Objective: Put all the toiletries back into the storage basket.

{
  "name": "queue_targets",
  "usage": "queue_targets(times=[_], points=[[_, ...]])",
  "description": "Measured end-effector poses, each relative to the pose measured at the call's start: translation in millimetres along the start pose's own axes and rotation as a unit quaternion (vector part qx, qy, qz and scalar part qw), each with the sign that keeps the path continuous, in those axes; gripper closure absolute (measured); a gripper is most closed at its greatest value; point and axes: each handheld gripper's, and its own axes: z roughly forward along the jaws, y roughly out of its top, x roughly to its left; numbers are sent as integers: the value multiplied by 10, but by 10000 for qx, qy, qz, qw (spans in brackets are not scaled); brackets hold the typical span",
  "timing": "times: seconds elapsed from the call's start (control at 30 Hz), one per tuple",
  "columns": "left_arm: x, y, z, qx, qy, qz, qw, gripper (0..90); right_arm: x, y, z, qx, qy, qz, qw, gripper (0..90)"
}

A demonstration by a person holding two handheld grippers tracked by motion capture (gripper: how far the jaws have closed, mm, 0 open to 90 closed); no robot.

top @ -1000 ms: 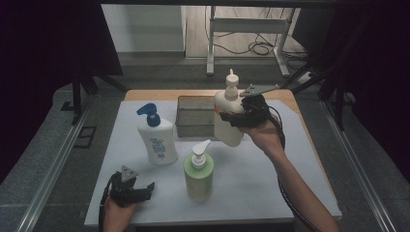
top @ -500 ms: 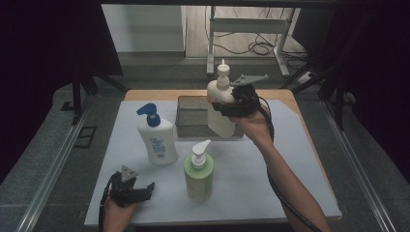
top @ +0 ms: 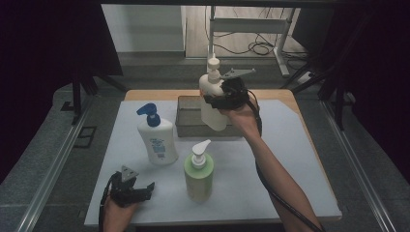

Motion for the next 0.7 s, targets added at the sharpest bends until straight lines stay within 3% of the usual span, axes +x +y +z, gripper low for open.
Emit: queue_targets(times=[0.7], points=[[1, 1, 1, 4, 2, 1, 10000, 105, -2, 80, 544, -189, -118, 240, 9995, 401]])
